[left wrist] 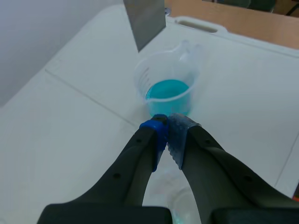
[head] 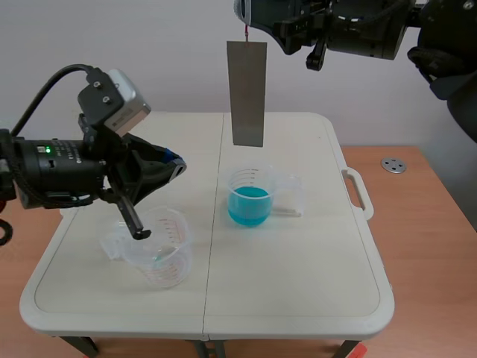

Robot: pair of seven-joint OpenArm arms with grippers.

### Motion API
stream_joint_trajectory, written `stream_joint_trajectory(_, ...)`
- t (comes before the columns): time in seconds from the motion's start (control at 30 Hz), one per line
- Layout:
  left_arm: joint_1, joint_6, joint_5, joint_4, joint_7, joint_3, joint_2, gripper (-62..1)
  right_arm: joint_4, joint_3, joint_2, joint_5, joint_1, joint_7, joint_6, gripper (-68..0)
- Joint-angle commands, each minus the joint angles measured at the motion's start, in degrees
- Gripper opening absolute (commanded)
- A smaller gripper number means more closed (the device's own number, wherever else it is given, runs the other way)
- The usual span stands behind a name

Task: Hold the metal plate by the orange handle, dip it into the blue solution, take it out and point at it, then put the plate back in the beaker on the left.
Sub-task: 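Raise the plate and point at it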

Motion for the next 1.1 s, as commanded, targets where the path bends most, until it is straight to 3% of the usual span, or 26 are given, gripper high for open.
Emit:
stream_joint_trajectory(0.0, -1.25, 0.17, 0.76, -1.53, -0.52, 0.15, 1.6, -59.4, 0.92, 0.55, 0.31, 1.01, 0.74, 1.07, 0.66, -66.2)
stream_joint_trajectory(0.4, -7.19, 0.61, 7.3, -10.1, -0.68, 1.31, 11.72, -59.4, 0.92, 0.55, 0.28, 1.03, 0.44, 0.92, 0.66, -66.2)
stream_joint_trajectory(0.87, -9.05, 2.25, 12.35, -12.74, -1.09, 1.31, 16.63, -59.4, 0.92, 0.55, 0.28, 1.03, 0.44, 0.92, 0.66, -66.2)
stream_joint_trajectory(1.07, -9.05, 2.27, 12.41, -13.53, -1.36, 1.31, 16.74, -59.4, 0.92, 0.55, 0.28, 1.03, 0.44, 0.92, 0.66, -66.2)
